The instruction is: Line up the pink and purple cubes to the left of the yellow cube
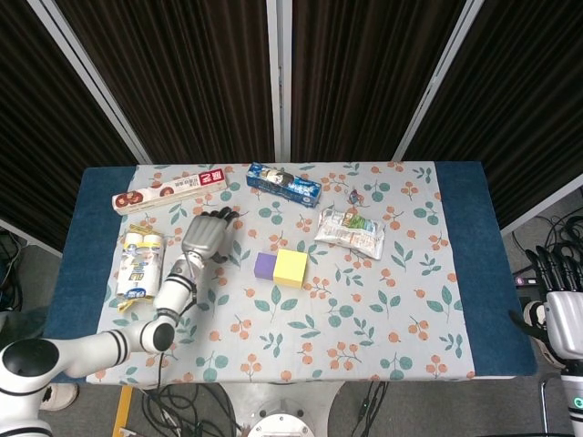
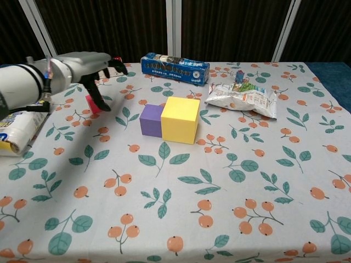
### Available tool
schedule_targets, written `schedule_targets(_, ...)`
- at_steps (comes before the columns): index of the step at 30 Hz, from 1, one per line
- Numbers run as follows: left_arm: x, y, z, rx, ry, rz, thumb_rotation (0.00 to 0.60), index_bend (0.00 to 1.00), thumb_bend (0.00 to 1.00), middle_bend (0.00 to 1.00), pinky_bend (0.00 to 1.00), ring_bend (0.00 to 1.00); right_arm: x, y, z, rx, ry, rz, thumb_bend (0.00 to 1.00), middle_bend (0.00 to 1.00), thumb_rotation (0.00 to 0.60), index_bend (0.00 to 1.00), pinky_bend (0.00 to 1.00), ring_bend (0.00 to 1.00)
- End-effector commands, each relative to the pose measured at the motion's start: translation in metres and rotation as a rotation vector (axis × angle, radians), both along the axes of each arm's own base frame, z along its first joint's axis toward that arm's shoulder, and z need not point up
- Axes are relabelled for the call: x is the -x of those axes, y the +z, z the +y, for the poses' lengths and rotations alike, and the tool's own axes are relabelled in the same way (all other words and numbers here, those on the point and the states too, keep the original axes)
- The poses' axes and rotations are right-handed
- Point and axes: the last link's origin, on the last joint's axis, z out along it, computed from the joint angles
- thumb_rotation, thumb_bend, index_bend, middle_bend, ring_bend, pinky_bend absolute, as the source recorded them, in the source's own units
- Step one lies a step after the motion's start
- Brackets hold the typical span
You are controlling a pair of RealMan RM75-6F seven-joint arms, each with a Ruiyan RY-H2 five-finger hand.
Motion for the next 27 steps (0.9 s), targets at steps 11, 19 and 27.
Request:
schedule_targets(11, 0.036, 0.002, 0.019, -0.04, 0.2, -0.034, 0.6, 0.37, 0.16, 0.23, 0.28, 0.24, -0.004, 0.0, 0.004, 0.002, 0.016, 0.0, 0.08, 0.04, 0.6, 0.0, 0.03, 0.0)
schedule_targets(19, 0.031, 0.001, 0.028, -0.019, 0.276, -0.099, 0.6, 0.44, 0.2, 0.24, 0.28, 0.24, -0.002, 0.002, 0.002, 0.003, 0.01, 0.001, 0.07, 0.04, 0.6, 0.0, 0.03, 0.0)
schedule_targets(27, 0.03, 0.001, 0.032, -0.031, 0.291, -0.075, 0.6, 0.47, 0.23, 0.24, 0.28, 0.24, -0.002, 0.003, 0.001, 0.003, 0.011, 0.0, 0.08, 0.04, 0.6, 0.0, 0.03, 0.0)
